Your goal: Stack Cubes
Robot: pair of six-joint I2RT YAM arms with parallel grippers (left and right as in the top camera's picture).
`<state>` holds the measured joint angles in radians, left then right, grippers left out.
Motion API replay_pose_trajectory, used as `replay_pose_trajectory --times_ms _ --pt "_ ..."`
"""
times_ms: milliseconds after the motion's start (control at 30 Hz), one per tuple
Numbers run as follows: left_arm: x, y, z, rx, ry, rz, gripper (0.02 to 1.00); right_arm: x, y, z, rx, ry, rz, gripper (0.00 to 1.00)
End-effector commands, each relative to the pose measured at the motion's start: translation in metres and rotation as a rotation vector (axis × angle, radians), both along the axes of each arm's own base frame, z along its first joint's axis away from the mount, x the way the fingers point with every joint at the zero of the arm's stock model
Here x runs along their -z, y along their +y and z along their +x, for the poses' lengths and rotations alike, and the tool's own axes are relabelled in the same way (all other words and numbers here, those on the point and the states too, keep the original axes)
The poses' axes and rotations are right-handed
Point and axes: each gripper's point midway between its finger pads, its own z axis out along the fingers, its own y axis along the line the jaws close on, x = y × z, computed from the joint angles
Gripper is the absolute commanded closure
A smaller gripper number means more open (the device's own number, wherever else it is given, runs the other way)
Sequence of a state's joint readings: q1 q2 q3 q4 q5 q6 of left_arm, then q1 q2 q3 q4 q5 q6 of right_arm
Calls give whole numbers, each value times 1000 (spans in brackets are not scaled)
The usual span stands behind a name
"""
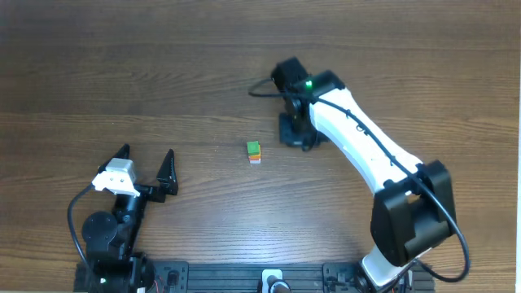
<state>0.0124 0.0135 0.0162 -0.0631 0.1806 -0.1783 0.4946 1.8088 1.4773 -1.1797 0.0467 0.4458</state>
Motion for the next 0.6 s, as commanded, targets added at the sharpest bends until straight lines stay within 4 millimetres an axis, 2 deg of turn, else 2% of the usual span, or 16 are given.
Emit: replay_pose_trajectory --times_ms 33,167,367,600 --pt "2 -3 0 15 -3 13 20 -53 34 11 -53 -143 41 906" --pt "2 -3 0 15 -3 13 23 -63 56 4 -61 -164 60 915" --pt "2 -3 0 15 -3 13 23 -50 76 -15 -66 -90 23 943" --pt "2 -3 0 15 -3 13 20 -37 83 -25 -37 -30 17 974"
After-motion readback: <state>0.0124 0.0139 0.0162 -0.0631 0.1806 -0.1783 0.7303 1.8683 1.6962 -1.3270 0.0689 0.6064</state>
